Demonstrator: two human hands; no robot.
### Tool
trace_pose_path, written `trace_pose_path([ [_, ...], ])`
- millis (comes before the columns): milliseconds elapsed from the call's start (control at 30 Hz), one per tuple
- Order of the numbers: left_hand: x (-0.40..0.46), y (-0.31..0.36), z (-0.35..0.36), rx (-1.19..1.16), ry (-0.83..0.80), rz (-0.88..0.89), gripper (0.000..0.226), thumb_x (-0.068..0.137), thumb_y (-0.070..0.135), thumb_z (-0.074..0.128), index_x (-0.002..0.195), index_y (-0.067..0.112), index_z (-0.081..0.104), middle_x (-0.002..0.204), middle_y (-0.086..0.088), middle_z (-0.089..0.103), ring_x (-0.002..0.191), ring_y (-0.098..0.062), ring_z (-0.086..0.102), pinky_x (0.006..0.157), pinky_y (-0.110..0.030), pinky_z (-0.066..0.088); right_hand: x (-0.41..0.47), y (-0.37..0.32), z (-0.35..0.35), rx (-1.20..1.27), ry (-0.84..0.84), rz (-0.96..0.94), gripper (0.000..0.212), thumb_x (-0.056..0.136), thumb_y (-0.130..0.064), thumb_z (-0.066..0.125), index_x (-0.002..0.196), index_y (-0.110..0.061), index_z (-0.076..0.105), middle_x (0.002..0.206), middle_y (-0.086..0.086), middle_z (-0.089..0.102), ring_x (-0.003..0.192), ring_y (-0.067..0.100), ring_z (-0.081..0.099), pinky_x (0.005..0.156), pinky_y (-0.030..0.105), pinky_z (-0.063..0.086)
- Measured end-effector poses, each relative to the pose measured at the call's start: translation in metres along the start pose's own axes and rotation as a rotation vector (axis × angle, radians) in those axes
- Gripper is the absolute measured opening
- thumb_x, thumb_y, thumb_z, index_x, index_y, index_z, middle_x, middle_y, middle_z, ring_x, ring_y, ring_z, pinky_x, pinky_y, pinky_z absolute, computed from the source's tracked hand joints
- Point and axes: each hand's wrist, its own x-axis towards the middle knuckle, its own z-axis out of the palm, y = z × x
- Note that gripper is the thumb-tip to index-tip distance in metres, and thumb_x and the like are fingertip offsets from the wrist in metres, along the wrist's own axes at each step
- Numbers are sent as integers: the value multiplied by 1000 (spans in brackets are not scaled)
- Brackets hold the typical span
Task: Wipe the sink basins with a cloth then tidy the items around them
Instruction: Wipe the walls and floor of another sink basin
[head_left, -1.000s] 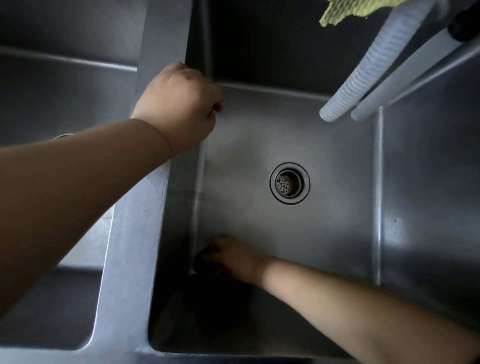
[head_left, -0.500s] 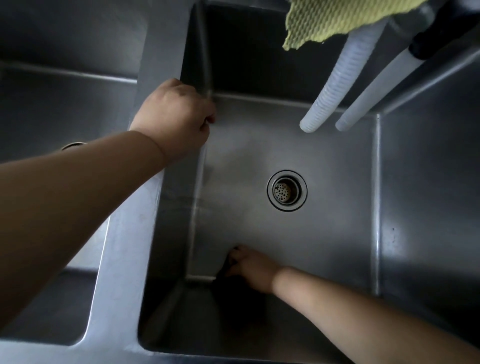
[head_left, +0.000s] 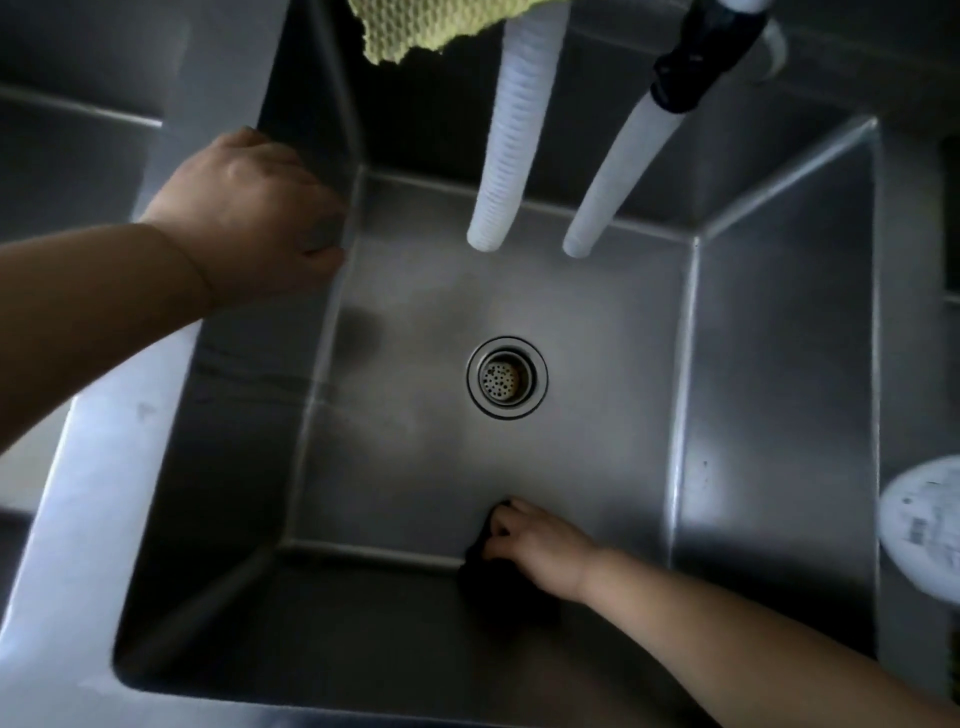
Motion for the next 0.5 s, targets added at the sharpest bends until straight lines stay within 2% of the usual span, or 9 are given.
trace_pose_path([
  [67,1,1,0,3,-1,-13,41,80,37,49,95,7,73,75,-21,66,79,-41,63,77,-43,45,-5,11,-3,12,-6,-3,18,93,-28,50,104,-19,61,108,-1,43,103,13,37,78,23,25],
  [167,1,4,1,0,-5,-39,53,79,46,45,104,6,71,78,-24,65,82,-43,61,77,-46,47,-3,23,-14,1,49,28,22,85,-41,57,94,-21,56,97,-6,42,93,10,42,72,22,27],
  [300,2,5,4,15,-44,-42,61,78,51,41,108,6,69,84,-24,66,93,-42,59,82,-47,44,8,34,-33,-58,171,-38,22,86,-38,60,94,-18,62,101,-2,49,98,11,47,79,17,32],
  [333,2,5,4,16,-52,-44,61,78,51,42,108,5,68,84,-24,66,94,-43,59,82,-47,44,10,37,-39,-88,225,-48,21,84,-38,62,91,-18,63,100,-2,50,95,12,50,81,20,35],
  [367,2,5,4,20,-55,-44,61,78,51,42,108,5,68,83,-24,66,93,-43,59,82,-48,44,14,39,-47,-77,291,18,17,83,-37,63,89,-21,64,99,-2,52,92,15,53,82,25,40],
  [400,2,5,4,25,-62,-44,60,79,50,42,108,4,68,83,-24,66,93,-43,59,82,-48,45,20,44,-55,-59,369,68,12,81,-31,64,91,-24,68,98,-1,55,91,19,56,82,30,44],
  [500,2,7,2,41,-101,5,57,82,48,39,101,3,69,83,-24,64,91,-43,59,80,-50,46,37,61,-79,10,567,144,35,77,-4,64,107,-19,72,101,11,59,100,32,53,88,34,47],
])
